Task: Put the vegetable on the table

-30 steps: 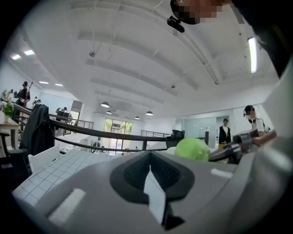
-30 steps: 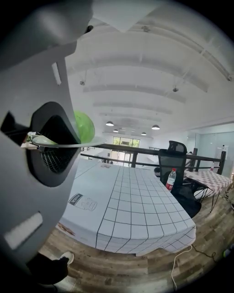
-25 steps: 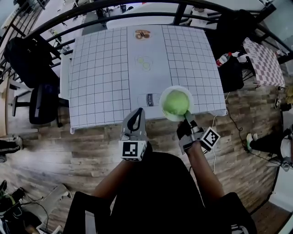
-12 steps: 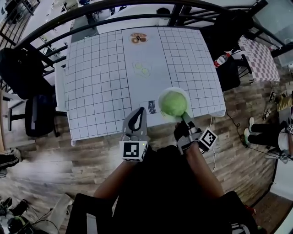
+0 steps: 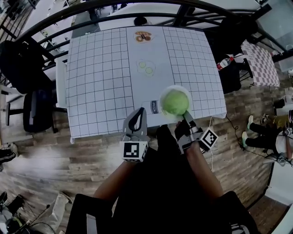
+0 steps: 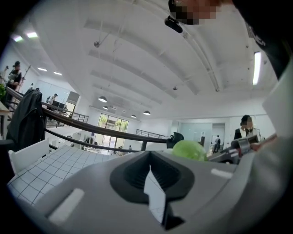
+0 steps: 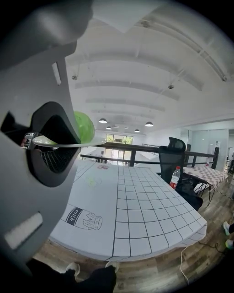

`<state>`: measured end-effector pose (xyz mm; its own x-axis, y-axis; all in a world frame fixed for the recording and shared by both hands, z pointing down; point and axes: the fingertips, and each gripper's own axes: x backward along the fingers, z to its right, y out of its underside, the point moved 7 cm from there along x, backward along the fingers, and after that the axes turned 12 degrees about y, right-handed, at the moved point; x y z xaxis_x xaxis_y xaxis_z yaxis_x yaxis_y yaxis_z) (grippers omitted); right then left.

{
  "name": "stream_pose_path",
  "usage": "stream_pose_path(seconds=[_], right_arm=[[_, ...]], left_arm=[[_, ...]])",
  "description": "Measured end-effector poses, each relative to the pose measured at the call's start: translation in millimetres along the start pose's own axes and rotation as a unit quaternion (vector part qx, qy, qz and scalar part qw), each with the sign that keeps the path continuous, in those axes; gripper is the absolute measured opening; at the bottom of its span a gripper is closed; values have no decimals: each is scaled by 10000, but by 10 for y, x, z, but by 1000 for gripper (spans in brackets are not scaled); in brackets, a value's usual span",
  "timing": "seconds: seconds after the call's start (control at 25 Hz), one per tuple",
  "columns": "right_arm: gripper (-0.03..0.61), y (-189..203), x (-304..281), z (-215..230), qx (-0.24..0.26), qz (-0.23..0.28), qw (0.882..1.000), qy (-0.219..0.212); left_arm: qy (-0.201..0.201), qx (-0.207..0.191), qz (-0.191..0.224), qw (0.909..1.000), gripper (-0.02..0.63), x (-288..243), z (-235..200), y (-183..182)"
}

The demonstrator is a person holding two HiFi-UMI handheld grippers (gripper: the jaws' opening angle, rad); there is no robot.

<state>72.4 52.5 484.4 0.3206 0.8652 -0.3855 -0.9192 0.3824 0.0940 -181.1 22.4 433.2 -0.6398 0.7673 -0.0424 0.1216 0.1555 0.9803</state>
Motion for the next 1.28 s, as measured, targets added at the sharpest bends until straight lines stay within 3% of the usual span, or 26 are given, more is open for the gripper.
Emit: stream_pose_path(seconds=[0.48,1.28], right_arm=[[9,-318,-289,34,27,-210,9998,-43],[9,-1674,-1145,94,228,-437,9988,41]], left_arm=[[-151,-173,13,9997,8,-282,17,12],[-145,-199,-139,9996,8,-1834,-30,-72]])
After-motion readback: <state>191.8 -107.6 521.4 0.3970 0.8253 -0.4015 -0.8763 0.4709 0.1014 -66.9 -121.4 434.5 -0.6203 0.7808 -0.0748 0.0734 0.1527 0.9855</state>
